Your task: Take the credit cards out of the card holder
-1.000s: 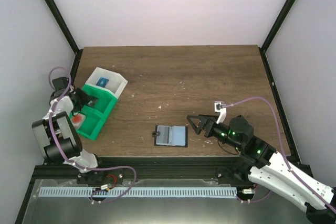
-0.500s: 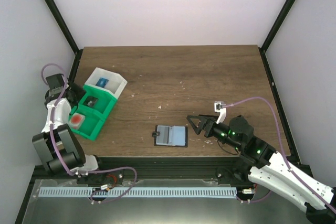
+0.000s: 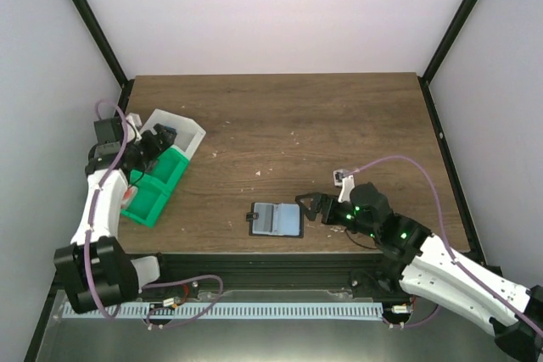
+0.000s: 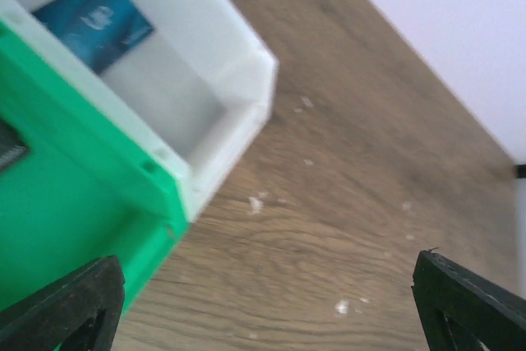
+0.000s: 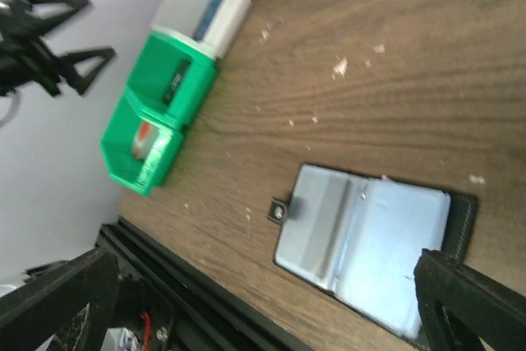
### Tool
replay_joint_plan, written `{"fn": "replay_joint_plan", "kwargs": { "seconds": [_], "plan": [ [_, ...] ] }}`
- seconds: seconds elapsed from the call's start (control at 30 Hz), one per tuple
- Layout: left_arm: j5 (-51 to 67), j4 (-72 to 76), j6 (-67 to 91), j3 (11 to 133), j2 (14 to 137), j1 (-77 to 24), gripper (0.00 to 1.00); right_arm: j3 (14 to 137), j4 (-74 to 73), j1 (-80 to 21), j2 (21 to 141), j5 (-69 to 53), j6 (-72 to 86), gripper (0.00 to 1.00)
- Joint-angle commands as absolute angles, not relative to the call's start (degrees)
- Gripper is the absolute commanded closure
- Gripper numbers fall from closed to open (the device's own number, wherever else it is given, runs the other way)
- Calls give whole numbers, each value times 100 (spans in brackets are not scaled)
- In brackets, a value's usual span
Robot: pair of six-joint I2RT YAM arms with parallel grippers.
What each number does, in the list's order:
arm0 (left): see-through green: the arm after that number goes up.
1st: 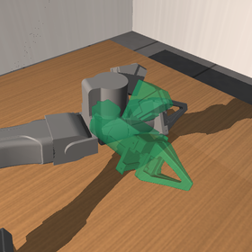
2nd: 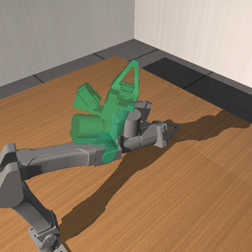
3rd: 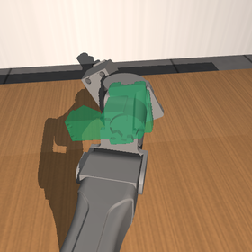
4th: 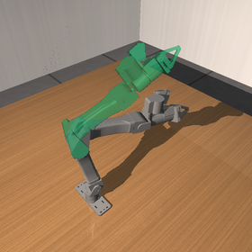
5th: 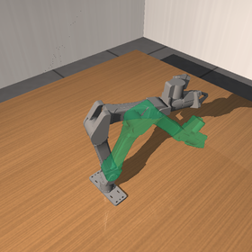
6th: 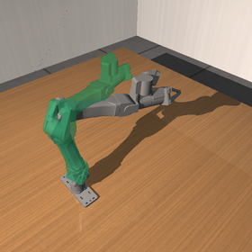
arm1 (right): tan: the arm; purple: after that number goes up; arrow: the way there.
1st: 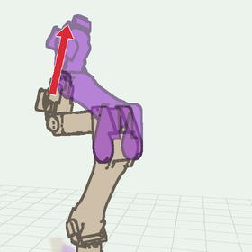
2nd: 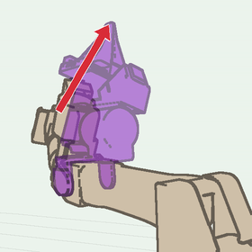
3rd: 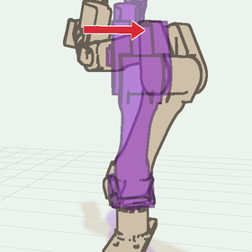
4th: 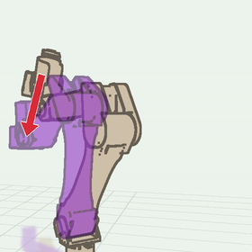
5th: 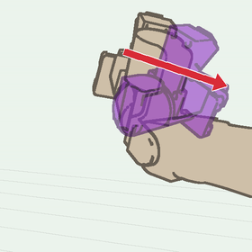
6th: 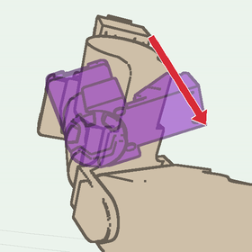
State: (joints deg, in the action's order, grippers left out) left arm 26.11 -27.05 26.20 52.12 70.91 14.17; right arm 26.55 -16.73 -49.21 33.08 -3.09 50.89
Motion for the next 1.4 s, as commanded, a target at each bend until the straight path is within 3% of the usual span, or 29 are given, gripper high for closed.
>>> {"fn": "replay_joint_plan", "kwargs": {
  "seconds": [0.0,0.13,0.33,0.7,0.87,1.37],
  "plan": [
    [3558,-2616,2462,4931,6471,1221,0,2831,-1787,-4914,3603,-755,4977,0],
    [3799,-2579,2505,4655,6033,709,1,2790,-1835,-4913,3920,-928,4881,1],
    [3794,-2242,3003,3883,5354,-404,20,2639,-1720,-4914,4191,-1029,4955,13],
    [3486,-251,4530,2497,5013,-2517,22,2345,-892,-4913,4913,-1069,5166,57],
    [3160,408,4753,2273,5281,-3129,18,2495,-682,-4913,5410,-1226,5173,59],
    [3229,1819,5550,1580,5743,-3493,13,2362,264,-4918,6413,-1303,5129,69]
  ]
}}
